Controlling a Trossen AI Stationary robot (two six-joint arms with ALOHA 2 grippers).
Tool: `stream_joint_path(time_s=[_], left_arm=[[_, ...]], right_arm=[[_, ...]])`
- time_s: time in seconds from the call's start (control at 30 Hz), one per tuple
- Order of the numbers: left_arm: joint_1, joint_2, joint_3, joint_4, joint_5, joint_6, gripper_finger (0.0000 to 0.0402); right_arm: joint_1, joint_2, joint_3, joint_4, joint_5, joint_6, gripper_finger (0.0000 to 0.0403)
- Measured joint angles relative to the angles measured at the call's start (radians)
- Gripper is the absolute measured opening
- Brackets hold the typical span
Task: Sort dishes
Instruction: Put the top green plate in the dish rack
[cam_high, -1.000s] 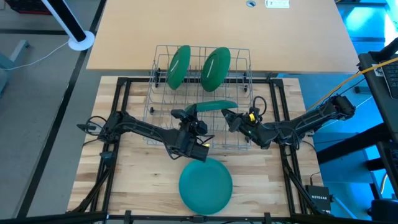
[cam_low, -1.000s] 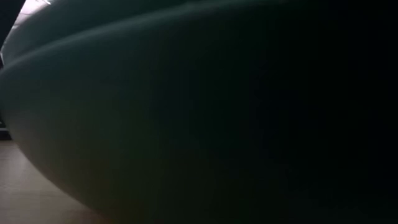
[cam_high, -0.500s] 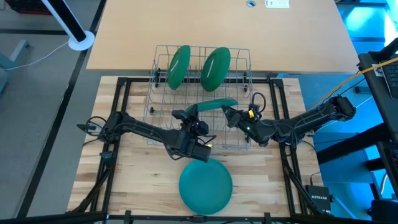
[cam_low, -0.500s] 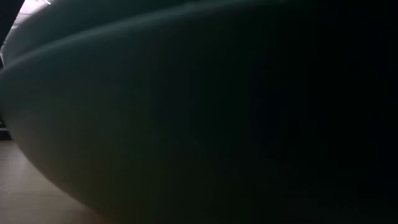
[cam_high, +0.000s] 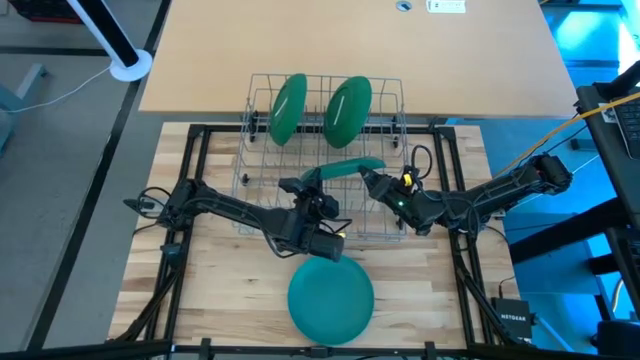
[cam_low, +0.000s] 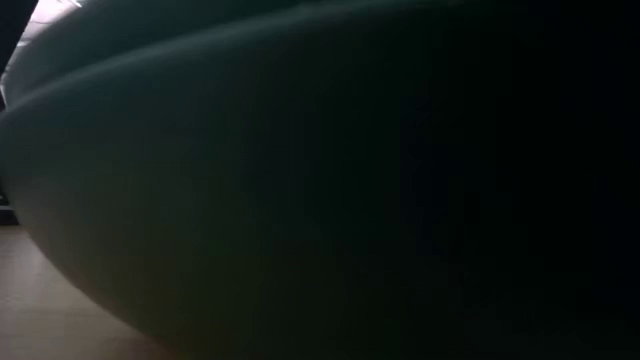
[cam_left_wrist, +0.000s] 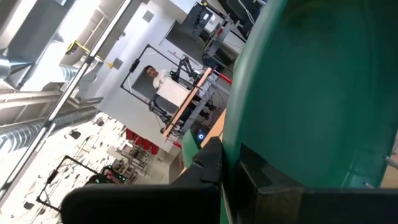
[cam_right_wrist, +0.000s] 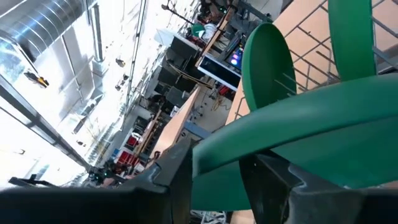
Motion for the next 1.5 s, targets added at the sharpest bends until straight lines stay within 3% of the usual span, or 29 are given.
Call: stream_joint_path(time_s=[0.2,0.4,0.7,1.07,1.2,1.5], left_arm=[[-0.001,0.000,0.000,0.004,0.007,0.008,0.0000],[-0.002,0.000,-0.001,-0.001,0.008,0.005,0.0000],[-0.003,0.002,-0.001,0.000,0.010,0.002,0.0001],[-0.005,0.002,0.000,-0.001,0.012,-0.007,0.0002],[-0.005,0.002,0.005,-0.004,0.023,0.017,0.0024],[-0.010,0.002,0.007,-0.008,0.032,0.182,0.0115]], right_arm=[[-0.033,0.000,0.001,-0.021,0.002,-0.003,0.0136],[-0.090,-0.003,0.004,-0.053,-0.101,-0.009,0.0129],[-0.092,-0.001,0.006,-0.041,-0.128,-0.002,0.0047],[-0.091,0.000,0.006,-0.049,-0.157,-0.077,0.0046],[-0.091,0.002,0.004,-0.007,-0.180,-0.136,0.0045],[-0.091,0.004,0.002,0.134,-0.287,-0.292,0.0021]])
